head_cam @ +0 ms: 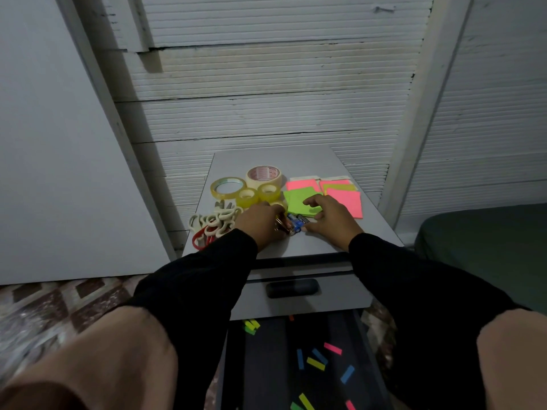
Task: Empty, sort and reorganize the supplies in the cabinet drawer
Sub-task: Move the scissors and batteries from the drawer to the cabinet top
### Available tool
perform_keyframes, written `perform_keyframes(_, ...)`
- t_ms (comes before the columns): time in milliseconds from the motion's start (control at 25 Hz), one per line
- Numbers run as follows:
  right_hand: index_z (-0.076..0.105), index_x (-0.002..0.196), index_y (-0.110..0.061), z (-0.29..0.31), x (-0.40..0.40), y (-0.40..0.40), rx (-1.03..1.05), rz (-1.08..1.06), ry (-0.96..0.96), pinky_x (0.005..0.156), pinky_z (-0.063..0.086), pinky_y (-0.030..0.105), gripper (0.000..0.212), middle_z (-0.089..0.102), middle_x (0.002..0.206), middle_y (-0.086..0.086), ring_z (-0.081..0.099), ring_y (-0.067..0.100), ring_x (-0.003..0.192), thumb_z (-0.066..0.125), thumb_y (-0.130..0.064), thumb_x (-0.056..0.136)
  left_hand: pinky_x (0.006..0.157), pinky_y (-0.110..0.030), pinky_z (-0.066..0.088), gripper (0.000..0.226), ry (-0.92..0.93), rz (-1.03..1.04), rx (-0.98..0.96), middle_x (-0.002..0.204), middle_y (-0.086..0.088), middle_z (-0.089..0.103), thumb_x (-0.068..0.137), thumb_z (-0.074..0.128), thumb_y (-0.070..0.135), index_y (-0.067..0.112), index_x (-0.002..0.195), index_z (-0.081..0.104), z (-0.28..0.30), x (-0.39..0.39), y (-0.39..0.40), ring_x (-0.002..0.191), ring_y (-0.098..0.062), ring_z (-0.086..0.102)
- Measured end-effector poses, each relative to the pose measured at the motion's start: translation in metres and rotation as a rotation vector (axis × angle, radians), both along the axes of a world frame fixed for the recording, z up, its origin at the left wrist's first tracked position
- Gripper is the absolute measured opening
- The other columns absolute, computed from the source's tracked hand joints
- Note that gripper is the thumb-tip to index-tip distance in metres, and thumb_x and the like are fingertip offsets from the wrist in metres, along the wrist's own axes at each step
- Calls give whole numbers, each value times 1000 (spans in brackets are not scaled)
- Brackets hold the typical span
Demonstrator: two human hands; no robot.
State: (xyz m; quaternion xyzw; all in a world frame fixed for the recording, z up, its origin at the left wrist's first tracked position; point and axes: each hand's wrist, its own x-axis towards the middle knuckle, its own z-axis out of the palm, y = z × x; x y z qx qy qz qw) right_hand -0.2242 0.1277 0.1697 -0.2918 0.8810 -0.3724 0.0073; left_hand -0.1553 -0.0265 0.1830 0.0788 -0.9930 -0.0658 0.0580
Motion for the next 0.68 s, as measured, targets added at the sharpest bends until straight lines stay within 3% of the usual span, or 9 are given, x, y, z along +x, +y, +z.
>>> perform_keyframes(160, 51, 126, -12, -5, 1, -1, 9, 1, -12, 80, 41, 26, 58, 50, 128, 11, 47, 15, 94, 76, -12, 75, 89, -36, 45, 56, 26, 5, 7, 127, -6, 52, 82, 66, 42, 25, 132, 49, -5, 0, -2, 118, -25, 51)
perform_keyframes(320, 50, 127, -13, -6, 1, -2, 23, -9, -27, 88, 44, 32, 59, 50, 129, 10, 53, 24, 107, 76, -12, 74, 89, -39, 48, 55, 38, 3, 27, 126, -6, 53, 79, 68, 42, 25, 129, 52, -6, 2, -4, 115, -26, 52)
perform_keyframes(680, 51, 127, -10, 14, 19, 9, 40, 2, 11, 86, 38, 26, 59, 49, 129, 12, 51, 28, 113, 77, -12, 74, 92, -40, 47, 55, 41, -24, 45, 128, -8, 50, 80, 70, 37, 23, 130, 52, 10, 26, 1, 118, -27, 50)
